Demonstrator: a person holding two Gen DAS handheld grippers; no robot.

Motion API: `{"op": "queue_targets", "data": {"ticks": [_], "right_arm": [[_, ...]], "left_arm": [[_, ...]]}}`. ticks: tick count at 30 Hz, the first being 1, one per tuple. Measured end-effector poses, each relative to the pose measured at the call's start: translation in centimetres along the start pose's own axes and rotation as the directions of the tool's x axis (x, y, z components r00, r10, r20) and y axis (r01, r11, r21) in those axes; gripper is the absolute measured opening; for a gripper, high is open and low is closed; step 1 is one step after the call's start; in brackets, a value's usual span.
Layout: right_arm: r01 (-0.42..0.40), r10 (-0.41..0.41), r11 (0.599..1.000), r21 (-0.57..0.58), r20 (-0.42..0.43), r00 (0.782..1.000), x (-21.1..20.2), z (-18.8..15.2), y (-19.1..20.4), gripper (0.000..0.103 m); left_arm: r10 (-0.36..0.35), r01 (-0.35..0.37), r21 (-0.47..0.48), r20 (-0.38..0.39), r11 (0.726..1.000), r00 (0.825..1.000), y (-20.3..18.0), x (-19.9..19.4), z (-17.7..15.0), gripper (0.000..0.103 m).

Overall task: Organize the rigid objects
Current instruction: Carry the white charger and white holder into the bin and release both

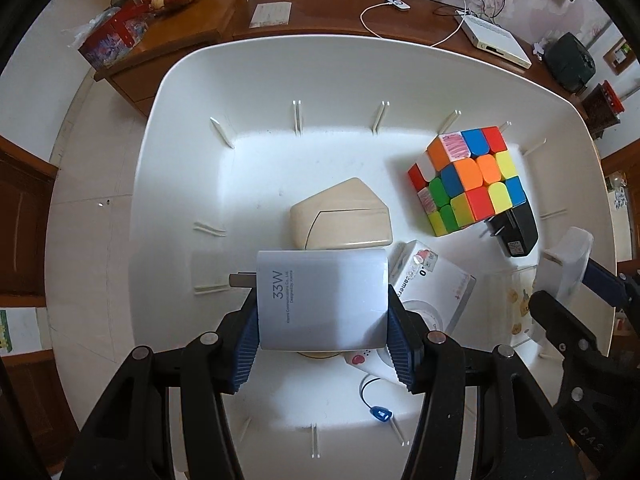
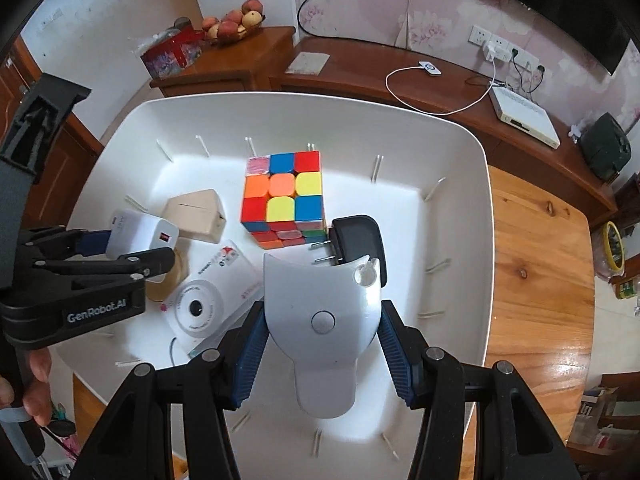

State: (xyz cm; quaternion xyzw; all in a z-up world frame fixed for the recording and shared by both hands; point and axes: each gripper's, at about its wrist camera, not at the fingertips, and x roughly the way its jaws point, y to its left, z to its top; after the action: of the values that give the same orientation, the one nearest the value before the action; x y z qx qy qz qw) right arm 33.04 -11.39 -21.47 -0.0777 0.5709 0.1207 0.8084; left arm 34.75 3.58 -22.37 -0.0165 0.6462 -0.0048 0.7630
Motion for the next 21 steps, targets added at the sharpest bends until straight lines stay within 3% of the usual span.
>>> {"op": "queue_targets", "data": {"ticks": [4,5,6,8,21], "right_arm": [[0.000,0.000,1.000,-0.002,-0.011,1.000,0.4,0.1,0.1,0.056],[-0.001,0.001,1.000,-0.001,-0.008,1.000,0.3,0.1,0.1,0.059],[-0.006,0.006,1.000,0.001,-0.001,1.000,0.1,0.0,0.1,0.065],[-0.010,0.010,1.000,0.002,0.019,1.000,-0.3,0.0,0.2,0.068],[0.003,0.000,1.000,-0.026,0.115,0.993,-5.6,-2.4,0.8,0.068]], "left_arm": [[0.009,-0.009,-0.002,-0.014,1.000,1.000,-0.2,0.1,0.1,0.060],[0.007,-0.007,0.000,-0.010,1.000,1.000,-0.3,-0.1,0.1,0.064],[0.003,-0.003,0.000,-0.007,1.000,1.000,-0.3,-0.2,0.2,0.076],[0.000,0.000,0.000,0.013,1.000,1.000,-0.5,-0.9,0.2,0.089],[-0.029,0.016,0.104,0.120,0.994,0.992,-2.7,-6.4,-2.1,0.089]]}}
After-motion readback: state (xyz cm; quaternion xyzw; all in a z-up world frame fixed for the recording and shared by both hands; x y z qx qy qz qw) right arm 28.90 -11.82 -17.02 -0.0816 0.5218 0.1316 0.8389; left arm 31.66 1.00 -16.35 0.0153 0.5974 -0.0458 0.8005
